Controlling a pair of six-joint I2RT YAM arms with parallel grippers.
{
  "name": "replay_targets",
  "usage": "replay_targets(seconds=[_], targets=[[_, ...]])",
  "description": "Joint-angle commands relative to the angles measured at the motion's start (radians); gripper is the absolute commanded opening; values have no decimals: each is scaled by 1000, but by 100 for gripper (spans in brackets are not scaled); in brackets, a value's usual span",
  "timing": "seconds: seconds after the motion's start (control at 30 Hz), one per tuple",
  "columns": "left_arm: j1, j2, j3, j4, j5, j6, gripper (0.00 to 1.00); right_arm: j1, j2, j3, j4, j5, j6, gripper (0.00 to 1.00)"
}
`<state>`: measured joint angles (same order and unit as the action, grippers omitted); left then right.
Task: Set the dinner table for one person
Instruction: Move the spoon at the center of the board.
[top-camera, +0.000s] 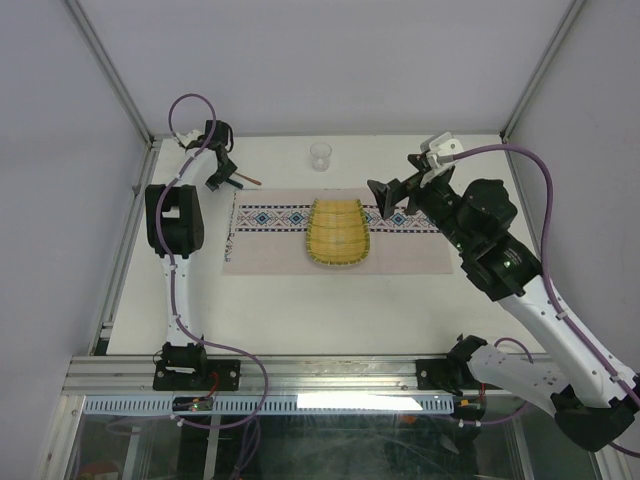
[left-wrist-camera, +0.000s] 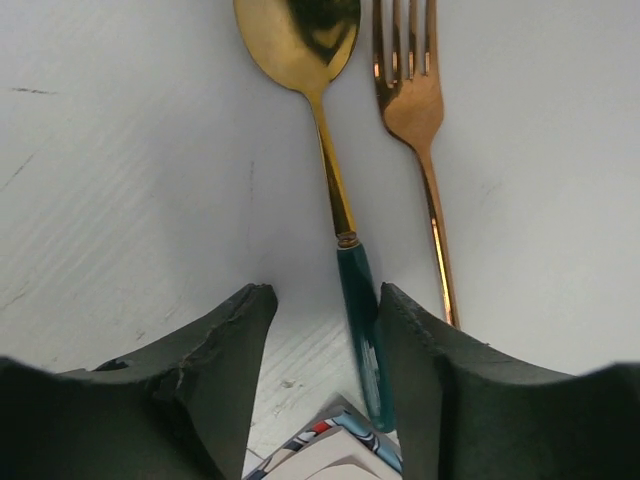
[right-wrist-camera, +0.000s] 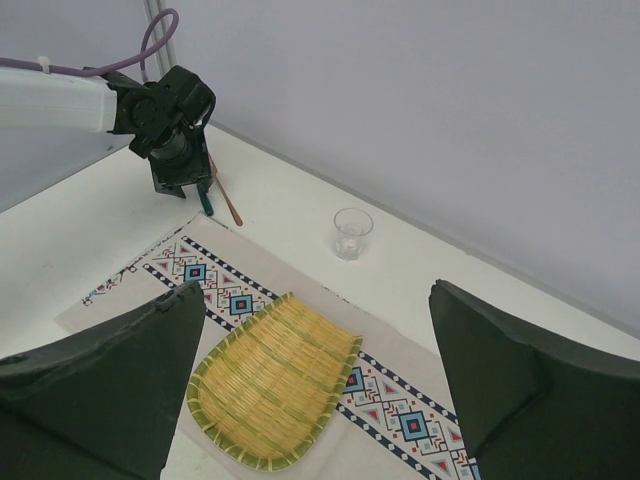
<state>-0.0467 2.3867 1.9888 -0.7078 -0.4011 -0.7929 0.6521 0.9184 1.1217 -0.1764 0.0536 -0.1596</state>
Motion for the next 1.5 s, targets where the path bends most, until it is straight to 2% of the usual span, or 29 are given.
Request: replay_targets(seconds=[0.0,0.47,0.57,1.47], targets=[[-5,94,-51,-192,19,7,47,1,-23,7,45,19,-8,98],[-5,87,-56,-200,8,30,45,1,-45,12,45,7,0,98],[-6,87,-56,-200,3,37,33,1,-53,12,43,8,0,98],[-3,-10,-58,-213,-100,112,30,2,-33,10,32,2,12,99]])
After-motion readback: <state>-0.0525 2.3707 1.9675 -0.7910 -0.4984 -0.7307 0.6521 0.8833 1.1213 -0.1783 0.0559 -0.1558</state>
